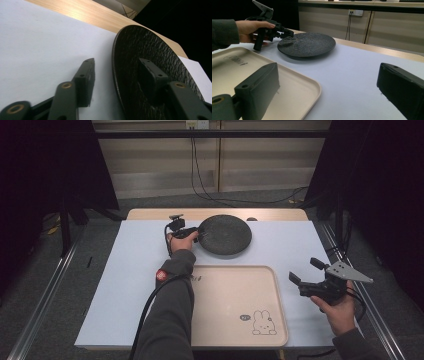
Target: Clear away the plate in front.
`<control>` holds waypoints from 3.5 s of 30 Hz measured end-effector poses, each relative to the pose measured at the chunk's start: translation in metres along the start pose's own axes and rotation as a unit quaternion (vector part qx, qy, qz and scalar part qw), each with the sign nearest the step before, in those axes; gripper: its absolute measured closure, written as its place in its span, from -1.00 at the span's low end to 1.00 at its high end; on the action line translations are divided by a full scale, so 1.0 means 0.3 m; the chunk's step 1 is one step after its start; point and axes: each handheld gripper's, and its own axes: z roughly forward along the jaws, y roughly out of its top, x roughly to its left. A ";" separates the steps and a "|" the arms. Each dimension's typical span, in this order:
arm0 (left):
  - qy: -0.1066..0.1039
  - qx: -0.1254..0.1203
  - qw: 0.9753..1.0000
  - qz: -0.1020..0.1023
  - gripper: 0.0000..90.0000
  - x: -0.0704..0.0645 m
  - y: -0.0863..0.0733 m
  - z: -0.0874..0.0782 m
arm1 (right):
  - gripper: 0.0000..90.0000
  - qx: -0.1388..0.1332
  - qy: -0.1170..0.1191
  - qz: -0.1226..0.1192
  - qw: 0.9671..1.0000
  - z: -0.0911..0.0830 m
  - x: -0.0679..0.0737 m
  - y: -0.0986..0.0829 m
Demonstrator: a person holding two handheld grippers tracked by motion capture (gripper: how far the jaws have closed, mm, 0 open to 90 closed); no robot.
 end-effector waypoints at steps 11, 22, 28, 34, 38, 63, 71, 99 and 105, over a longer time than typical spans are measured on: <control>-0.015 -0.016 0.999 -0.048 0.43 -0.016 -0.026 0.040 | -0.91 -0.002 0.002 -0.001 1.000 -0.004 -0.007 0.000; -0.030 -0.028 0.992 -0.116 0.69 0.006 -0.045 0.044 | -0.91 -0.005 0.002 0.006 1.000 0.000 -0.011 0.004; -0.041 -0.041 0.991 -0.120 0.79 -0.032 -0.046 0.027 | -0.91 -0.005 -0.003 0.014 1.000 0.000 -0.015 0.007; -0.064 -0.053 0.991 -0.103 0.93 -0.094 -0.022 -0.013 | -0.92 -0.009 -0.002 0.015 1.000 -0.004 -0.016 0.009; -0.057 -0.067 0.992 -0.095 0.94 -0.133 -0.015 -0.024 | -0.92 -0.014 -0.002 0.021 1.000 -0.012 -0.022 0.013; -0.064 -0.058 0.995 -0.054 0.89 -0.177 0.094 -0.227 | -0.98 -0.008 -0.004 0.009 1.000 0.001 -0.014 0.006; -0.075 -0.067 0.993 -0.056 0.88 -0.170 0.102 -0.329 | -0.99 -0.015 -0.002 0.001 1.000 0.001 -0.011 0.004; -0.116 -0.059 0.990 -0.047 0.88 -0.104 0.044 -0.524 | -1.00 -0.023 0.007 -0.006 1.000 -0.006 -0.005 0.002; -0.127 -0.052 0.990 -0.038 0.89 -0.105 0.023 -0.556 | -1.00 -0.022 0.008 -0.008 1.000 -0.006 -0.005 0.001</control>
